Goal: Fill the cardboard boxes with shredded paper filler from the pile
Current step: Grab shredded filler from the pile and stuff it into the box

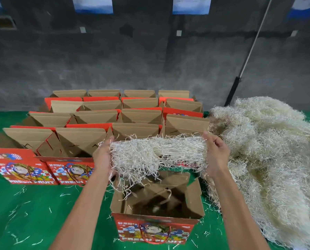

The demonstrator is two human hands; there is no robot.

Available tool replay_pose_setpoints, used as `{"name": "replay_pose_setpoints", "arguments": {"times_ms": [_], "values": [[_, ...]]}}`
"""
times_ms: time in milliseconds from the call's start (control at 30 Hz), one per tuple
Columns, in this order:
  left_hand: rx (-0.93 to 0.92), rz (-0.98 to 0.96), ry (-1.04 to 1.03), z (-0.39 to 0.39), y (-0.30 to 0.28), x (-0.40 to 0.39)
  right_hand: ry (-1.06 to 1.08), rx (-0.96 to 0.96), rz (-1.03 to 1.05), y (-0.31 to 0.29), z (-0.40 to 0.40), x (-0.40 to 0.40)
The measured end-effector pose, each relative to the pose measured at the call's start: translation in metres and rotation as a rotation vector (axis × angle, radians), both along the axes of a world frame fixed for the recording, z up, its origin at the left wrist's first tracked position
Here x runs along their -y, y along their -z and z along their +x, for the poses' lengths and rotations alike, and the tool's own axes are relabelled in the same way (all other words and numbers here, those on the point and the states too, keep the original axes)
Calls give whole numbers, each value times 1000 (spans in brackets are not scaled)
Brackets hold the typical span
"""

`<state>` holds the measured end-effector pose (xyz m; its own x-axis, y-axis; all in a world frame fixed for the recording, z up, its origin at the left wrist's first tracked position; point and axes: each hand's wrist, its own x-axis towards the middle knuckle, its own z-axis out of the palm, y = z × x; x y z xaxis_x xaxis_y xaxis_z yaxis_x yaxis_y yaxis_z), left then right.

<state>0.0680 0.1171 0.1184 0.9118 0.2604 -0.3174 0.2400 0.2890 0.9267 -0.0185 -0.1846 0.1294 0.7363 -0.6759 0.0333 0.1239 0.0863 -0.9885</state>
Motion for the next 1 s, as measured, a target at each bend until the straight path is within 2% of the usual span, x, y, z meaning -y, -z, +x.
{"name": "replay_pose_setpoints", "arguments": {"times_ms": [100, 233, 400, 500, 600, 667, 733, 900, 1000], "values": [[-17, 60, 110, -9, -4, 3, -7, -18, -19, -3, -4, -4], [-86, -76, 371, -19, -11, 5, -58, -123, 22, -11, -10, -15], [-53, 20, 503, -31, -21, 12, -279, -170, 64, -22, -22, -30], [13, 73, 657, -34, -12, 10, -358, -173, 1, -20, -28, -34], [74, 14, 782, -40, -3, 11, -578, -108, -37, -8, -31, -35], [82, 36, 860, -44, 3, 14, -673, -124, -170, 4, -27, -40], [87, 158, 922, -46, 12, 17, -746, -154, -336, 14, -23, -45], [125, 695, 922, -46, 35, 18, -975, -379, -608, 25, -20, -52], [164, 983, 976, -47, 49, 19, -1002, -416, -637, 33, -17, -53]]}}
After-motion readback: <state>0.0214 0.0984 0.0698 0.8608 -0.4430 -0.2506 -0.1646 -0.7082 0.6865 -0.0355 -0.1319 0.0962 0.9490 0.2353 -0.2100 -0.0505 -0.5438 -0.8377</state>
